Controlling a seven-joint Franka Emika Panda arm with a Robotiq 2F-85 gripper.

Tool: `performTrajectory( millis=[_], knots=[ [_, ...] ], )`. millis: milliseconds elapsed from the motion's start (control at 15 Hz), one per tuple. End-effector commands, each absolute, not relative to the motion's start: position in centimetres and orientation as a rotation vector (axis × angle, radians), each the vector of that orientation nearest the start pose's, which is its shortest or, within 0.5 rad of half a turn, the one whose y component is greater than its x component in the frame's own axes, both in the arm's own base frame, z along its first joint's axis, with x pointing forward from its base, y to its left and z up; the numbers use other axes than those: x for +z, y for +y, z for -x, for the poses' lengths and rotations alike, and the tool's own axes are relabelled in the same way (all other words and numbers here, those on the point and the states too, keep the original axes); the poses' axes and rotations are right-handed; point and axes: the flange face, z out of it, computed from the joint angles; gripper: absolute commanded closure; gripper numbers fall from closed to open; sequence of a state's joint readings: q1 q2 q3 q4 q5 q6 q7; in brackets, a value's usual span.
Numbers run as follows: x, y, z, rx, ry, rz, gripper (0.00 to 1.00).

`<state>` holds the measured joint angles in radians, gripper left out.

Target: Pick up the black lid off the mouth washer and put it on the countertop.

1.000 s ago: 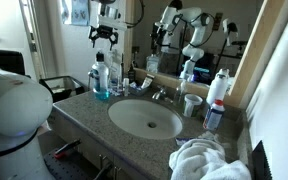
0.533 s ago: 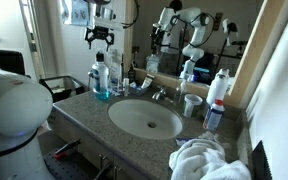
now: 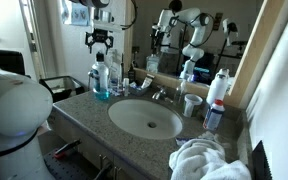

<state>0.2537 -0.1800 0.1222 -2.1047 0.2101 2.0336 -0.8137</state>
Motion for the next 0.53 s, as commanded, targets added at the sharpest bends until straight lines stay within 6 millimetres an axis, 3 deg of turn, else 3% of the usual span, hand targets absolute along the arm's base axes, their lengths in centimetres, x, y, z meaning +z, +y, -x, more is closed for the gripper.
performTrajectory(
  millis=[0,333,467],
  knots=[
    [50.6,20.29,-46.93,-0.248,-1.558,2.582,0.39],
    [50.48,20.32,-47.04,-0.249,-1.556,2.576,0.78],
    [50.48,20.24,-47.11,-0.253,-1.553,2.58,0.8]
  ],
)
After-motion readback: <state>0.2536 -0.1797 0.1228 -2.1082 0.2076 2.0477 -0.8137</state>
